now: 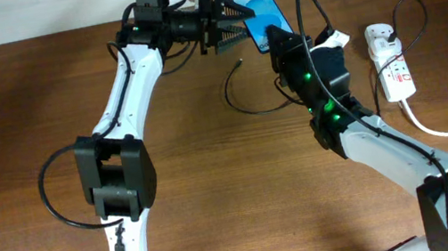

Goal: Plug charger to phone and switch on socket
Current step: 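Grasp the cable plug with the right gripper, raise phone upright with left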

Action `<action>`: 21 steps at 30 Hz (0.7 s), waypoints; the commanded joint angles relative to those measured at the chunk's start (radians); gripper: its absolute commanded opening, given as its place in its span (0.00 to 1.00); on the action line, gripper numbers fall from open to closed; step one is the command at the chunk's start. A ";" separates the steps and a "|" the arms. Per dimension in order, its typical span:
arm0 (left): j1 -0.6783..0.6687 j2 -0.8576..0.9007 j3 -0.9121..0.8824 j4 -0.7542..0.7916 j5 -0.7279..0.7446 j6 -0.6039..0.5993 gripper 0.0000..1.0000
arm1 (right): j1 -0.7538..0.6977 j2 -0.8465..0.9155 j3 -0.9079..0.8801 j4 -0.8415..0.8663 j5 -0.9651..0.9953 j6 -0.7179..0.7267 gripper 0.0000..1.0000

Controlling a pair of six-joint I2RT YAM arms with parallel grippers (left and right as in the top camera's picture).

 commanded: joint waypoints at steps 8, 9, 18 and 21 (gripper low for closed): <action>-0.021 -0.008 0.010 0.013 -0.283 -0.019 0.43 | 0.073 0.004 0.031 -0.033 -0.043 0.059 0.04; -0.022 -0.008 0.010 0.013 -0.282 -0.020 0.41 | 0.073 0.005 0.031 -0.043 -0.036 0.076 0.04; -0.045 -0.008 0.010 0.013 -0.188 -0.020 0.00 | 0.073 0.005 0.031 -0.057 -0.003 0.095 0.04; -0.042 -0.008 0.010 0.013 -0.165 -0.020 0.00 | 0.073 0.005 0.031 -0.058 -0.007 0.093 0.13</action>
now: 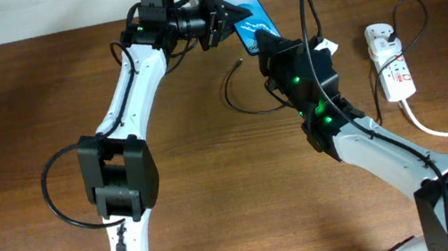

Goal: Plug charger to phone and switch on socket
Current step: 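Grasp the cable plug with the right gripper, raise phone upright with left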

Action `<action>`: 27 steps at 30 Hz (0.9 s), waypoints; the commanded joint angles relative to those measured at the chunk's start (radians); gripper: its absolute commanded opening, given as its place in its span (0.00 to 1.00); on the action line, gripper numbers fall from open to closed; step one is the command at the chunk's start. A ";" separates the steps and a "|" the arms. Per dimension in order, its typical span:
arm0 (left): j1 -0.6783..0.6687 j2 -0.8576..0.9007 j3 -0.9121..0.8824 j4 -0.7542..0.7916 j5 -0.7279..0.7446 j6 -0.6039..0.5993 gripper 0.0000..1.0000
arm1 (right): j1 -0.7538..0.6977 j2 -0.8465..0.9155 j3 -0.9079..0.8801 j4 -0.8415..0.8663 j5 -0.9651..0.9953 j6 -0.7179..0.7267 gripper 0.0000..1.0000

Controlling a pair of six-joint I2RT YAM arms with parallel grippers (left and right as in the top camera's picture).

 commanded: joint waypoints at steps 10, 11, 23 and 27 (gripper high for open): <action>0.164 -0.008 0.011 0.005 0.113 0.162 0.00 | 0.016 0.002 0.010 -0.121 -0.033 -0.089 0.68; 0.217 -0.008 0.011 -0.010 0.116 0.227 0.00 | 0.016 0.002 0.010 -0.183 -0.063 -0.220 0.69; 0.434 -0.008 0.011 -0.716 0.150 0.937 0.00 | -0.005 0.002 0.186 -0.903 -0.462 -1.140 0.63; 0.434 -0.008 0.011 -0.792 0.151 1.010 0.00 | -0.006 0.025 0.508 -1.246 -0.359 -1.215 0.62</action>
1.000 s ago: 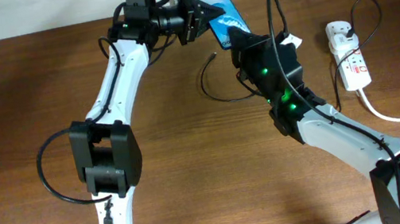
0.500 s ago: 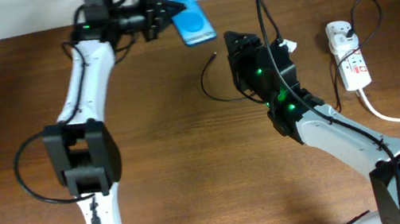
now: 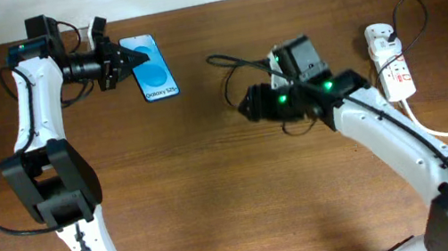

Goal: Plug charger to phone and switch on socket
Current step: 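Grasp the cable plug with the right gripper, raise phone upright with left, then bring the cable plug up under the phone's bottom port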

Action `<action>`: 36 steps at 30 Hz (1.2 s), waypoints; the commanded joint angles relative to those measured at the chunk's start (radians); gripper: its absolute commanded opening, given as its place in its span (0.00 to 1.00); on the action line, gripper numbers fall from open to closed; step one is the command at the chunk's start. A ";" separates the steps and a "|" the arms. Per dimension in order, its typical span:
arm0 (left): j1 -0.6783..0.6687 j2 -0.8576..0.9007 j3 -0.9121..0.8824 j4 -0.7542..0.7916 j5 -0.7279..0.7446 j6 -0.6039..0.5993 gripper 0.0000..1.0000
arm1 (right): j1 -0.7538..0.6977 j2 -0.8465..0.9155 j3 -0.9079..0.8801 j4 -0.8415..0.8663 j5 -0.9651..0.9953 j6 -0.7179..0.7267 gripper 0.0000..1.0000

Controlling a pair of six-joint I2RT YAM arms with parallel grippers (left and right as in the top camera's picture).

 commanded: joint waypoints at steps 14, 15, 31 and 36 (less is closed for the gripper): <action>0.003 -0.009 0.010 -0.012 0.046 0.063 0.00 | -0.026 0.876 0.934 -0.246 0.196 0.299 0.36; 0.003 -0.009 0.010 -0.012 0.045 0.063 0.00 | -0.025 0.888 0.934 -0.226 0.196 0.302 0.35; 0.002 -0.009 0.010 -0.023 0.041 0.063 0.00 | -0.031 0.937 0.914 -0.225 -0.078 -0.158 0.04; 0.002 -0.009 0.010 -0.023 0.037 0.064 0.00 | -0.079 0.763 0.914 -0.355 -0.244 -0.437 0.04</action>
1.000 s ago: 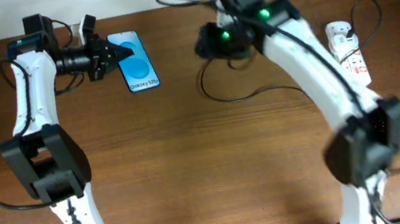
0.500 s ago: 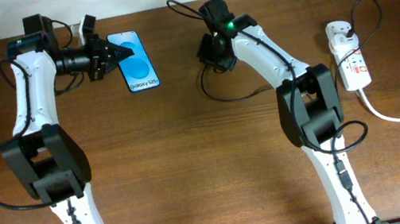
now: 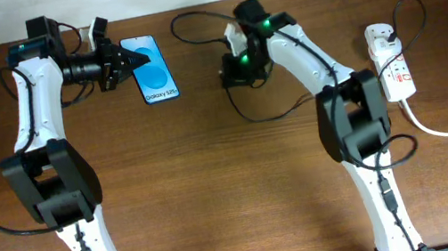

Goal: Plug charger to phone and switch on socket
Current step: 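Bring the cable plug up under the phone's bottom port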

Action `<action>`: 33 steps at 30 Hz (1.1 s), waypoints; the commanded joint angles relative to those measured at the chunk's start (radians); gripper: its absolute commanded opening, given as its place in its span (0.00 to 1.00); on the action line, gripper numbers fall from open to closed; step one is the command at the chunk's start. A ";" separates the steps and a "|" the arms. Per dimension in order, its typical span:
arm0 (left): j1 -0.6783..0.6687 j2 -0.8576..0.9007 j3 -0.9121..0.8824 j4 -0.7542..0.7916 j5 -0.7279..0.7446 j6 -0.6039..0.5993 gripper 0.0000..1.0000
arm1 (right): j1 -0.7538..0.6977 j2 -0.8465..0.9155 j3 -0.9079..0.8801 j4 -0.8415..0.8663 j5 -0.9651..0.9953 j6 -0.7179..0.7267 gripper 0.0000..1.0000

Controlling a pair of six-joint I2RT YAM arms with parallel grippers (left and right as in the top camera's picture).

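The phone (image 3: 154, 68) lies face up at the back left of the table, its blue screen showing. My left gripper (image 3: 131, 60) reaches in from the left and is shut on the phone's upper left edge. The black charger cable (image 3: 193, 14) arcs along the back, passes through my right gripper (image 3: 230, 74) and loops on to the white power strip (image 3: 392, 65) at the right. The right gripper is shut on the cable, about a phone's length to the right of the phone. The cable's plug tip is too small to make out.
A white charger block sits plugged in at the strip's far end (image 3: 376, 33). The strip's white mains cord runs off to the right edge. A slack loop of black cable (image 3: 281, 115) lies on the wood between my right arm and the strip.
My right gripper has moved from mid-table toward the back, still on the cable, whose free part now arcs behind it. The left gripper and the phone have not moved.
The phone was first at the back centre, with my left gripper at its edge and my right arm beside it. Then the phone was at the back left in the left gripper, and the right gripper held the cable mid-table. Now the right gripper sits farther back with the cable.
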 commanded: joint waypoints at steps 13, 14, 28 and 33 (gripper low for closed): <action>-0.121 -0.009 0.010 -0.043 0.039 0.087 0.00 | -0.029 -0.753 -0.025 -0.347 -0.039 -0.214 0.04; -0.139 -0.009 0.010 -0.042 0.039 0.087 0.00 | -0.029 -0.802 -0.025 -0.369 -0.032 -0.215 0.04; -0.204 -0.009 0.010 -0.042 0.319 0.238 0.00 | -0.255 -1.421 -1.020 0.048 -0.391 -0.061 0.04; -0.204 -0.009 0.010 -0.031 0.400 0.245 0.00 | -0.118 -1.338 -1.340 0.647 -0.399 0.259 0.04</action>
